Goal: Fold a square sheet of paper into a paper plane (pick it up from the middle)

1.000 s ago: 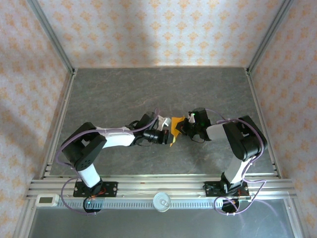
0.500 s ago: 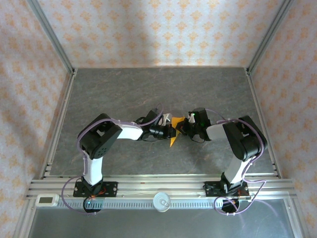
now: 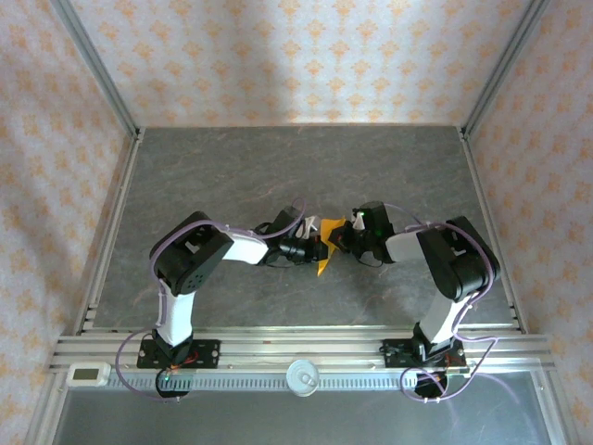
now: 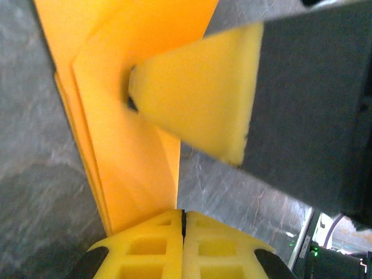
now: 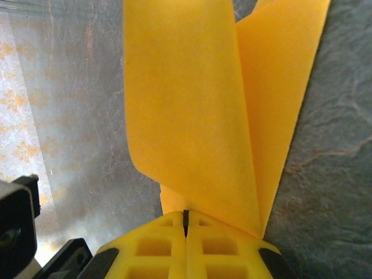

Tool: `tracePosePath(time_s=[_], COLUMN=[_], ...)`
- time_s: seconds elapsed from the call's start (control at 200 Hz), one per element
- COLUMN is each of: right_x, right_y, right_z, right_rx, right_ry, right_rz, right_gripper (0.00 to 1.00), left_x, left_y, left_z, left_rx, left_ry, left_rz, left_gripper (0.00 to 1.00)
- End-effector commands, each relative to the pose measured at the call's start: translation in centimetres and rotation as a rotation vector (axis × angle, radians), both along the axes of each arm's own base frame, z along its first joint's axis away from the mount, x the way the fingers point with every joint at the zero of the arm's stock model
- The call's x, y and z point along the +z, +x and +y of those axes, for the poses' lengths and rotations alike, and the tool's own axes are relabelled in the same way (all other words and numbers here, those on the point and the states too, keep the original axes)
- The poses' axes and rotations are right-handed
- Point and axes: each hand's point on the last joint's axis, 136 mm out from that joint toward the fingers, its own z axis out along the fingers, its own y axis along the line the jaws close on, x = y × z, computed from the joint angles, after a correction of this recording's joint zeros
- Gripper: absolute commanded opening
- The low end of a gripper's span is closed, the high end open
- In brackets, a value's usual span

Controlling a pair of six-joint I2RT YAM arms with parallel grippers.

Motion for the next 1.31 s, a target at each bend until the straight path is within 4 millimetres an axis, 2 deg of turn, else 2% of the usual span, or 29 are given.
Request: tracePosePath(time_s=[0.0, 0.035, 0.045, 0.065, 0.225, 0.44, 0.626, 0.746, 0.891, 1.031, 1.151, 1.221, 1.301], right_x=[-7.1, -7.1, -7.1, -7.2, -7.2, -7.2, -7.1, -7.0, -7.1, -6.9, -6.7, -6.6, -6.5], right_y=[-3.1, -3.1, -3.2, -3.2, -3.2, -3.2, -3.1, -3.1, -3.2, -3.1, -3.0, -3.0, -3.0], right_z=[-4.4, -4.4, -4.4, -4.5, -4.5, -4.5, -4.4, -4.4, -4.4, -4.2, -4.1, -4.0, -4.0], right_rx=[-0.093, -0.094, -0.093, -0.094, -0.096, -0.093, -0.093, -0.092, -0.091, -0.088, -0.091, -0.089, -0.091], right_ry=[-0.266, -0.267, -0.268, -0.269, -0.273, -0.275, -0.272, -0.272, -0.272, -0.258, -0.247, -0.241, -0.237], right_rz=[0.166, 0.166, 0.166, 0.168, 0.169, 0.169, 0.166, 0.165, 0.168, 0.163, 0.158, 0.158, 0.157], right_gripper=[0.0, 0.0, 0.0, 0.0, 0.0, 0.0, 0.0, 0.0, 0.0, 0.0, 0.0, 0.0, 0.0], left_x=[-1.3, -1.6, -0.8, -0.5, -0.2, -0.7, -2.2, -2.3, -0.6, 3.4, 6.8, 7.8, 7.8], left_y=[-3.4, -3.9, -3.9, -4.1, -5.6, -6.9, -7.5, -8.2, -9.1, -8.1, -5.5, -3.9, -2.0], left_z=[0.7, 0.9, 0.8, 0.8, 0.9, 1.5, 2.4, 2.3, 2.0, 1.6, 2.1, 2.4, 2.5], left_rx=[-0.071, -0.081, -0.083, -0.088, -0.119, -0.136, -0.137, -0.155, -0.182, -0.151, -0.057, -0.002, 0.045], left_ry=[0.054, 0.062, 0.05, 0.046, 0.043, 0.07, 0.128, 0.118, 0.052, -0.027, -0.079, -0.113, -0.126], left_rz=[0.047, 0.054, 0.038, 0.031, 0.021, 0.02, 0.033, 0.041, 0.014, -0.088, -0.179, -0.19, -0.168], left_gripper=[0.07, 0.07, 0.07, 0.07, 0.07, 0.07, 0.07, 0.06, 0.06, 0.06, 0.04, 0.04, 0.04])
